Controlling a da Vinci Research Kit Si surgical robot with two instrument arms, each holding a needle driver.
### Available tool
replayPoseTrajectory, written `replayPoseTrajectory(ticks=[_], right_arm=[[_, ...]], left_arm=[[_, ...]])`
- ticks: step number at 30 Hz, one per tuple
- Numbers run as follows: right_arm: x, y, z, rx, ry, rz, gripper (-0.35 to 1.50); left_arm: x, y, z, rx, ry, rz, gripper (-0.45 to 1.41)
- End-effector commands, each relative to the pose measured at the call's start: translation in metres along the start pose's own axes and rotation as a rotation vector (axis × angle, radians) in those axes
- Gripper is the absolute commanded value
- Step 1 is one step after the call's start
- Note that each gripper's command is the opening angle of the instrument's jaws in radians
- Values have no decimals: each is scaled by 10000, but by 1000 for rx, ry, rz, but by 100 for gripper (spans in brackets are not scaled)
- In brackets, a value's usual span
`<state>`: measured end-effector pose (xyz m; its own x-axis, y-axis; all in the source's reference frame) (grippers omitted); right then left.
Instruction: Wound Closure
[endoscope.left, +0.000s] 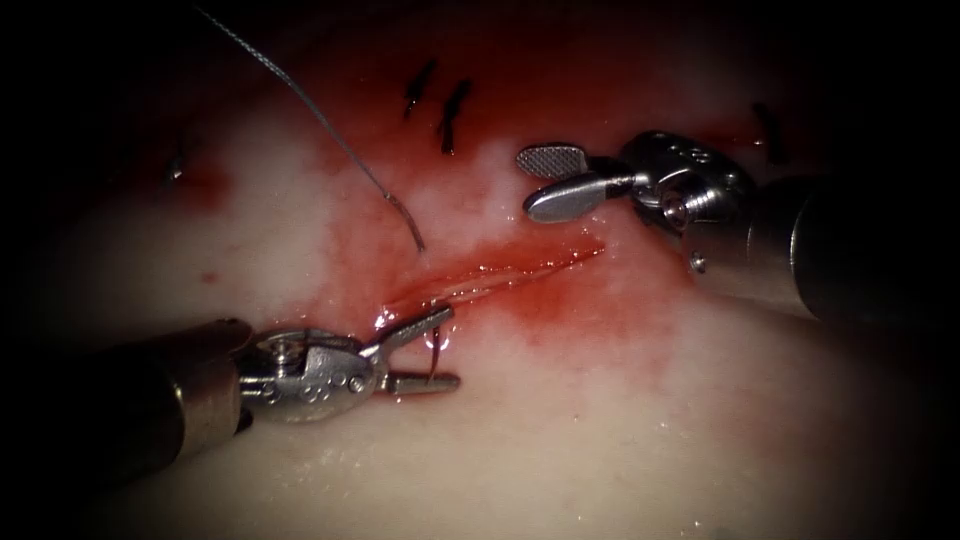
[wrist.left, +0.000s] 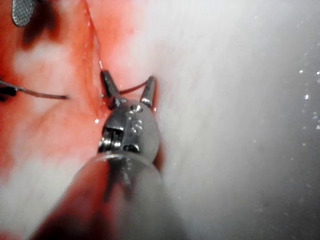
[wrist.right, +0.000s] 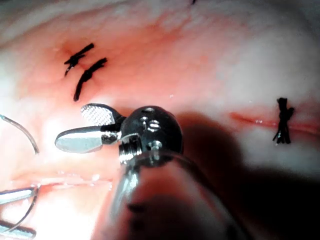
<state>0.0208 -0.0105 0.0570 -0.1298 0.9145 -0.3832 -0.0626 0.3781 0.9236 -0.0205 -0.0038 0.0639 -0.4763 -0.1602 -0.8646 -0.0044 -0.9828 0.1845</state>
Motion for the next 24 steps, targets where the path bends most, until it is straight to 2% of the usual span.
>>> replayPoseTrajectory(ticks=[1,3,4,5,6,7,8,9,11,14,15,18,24], right_arm=[[-4,5,8,3,0,-1,76],[-4,5,8,2,0,-1,74],[-4,5,8,2,0,-1,74],[-4,5,8,2,0,-1,71],[-4,5,8,2,0,-1,69],[-4,5,8,2,0,-1,69],[-4,5,8,2,0,-1,66],[-4,5,8,2,0,-1,66],[-5,4,8,2,0,0,62],[-5,4,8,3,0,0,54],[-5,3,8,3,0,0,52],[-4,4,8,2,4,-10,69],[-4,4,8,4,9,-16,76]], left_arm=[[-3,2,8,2,0,-1,54],[-6,1,8,13,-5,1,47],[-8,0,9,16,-4,3,36],[-10,1,9,19,-2,4,17],[-13,1,10,22,-1,8,-23],[-13,1,10,22,-1,8,-23],[-15,1,11,19,5,-1,-45],[-15,1,11,19,5,-1,-45],[-18,1,10,12,26,-127,-45],[-18,1,9,1,40,-180,-45],[-16,1,7,-31,82,-277,-45],[-9,4,4,-84,142,-408,-45],[12,5,-2,-145,228,-562,-45]])
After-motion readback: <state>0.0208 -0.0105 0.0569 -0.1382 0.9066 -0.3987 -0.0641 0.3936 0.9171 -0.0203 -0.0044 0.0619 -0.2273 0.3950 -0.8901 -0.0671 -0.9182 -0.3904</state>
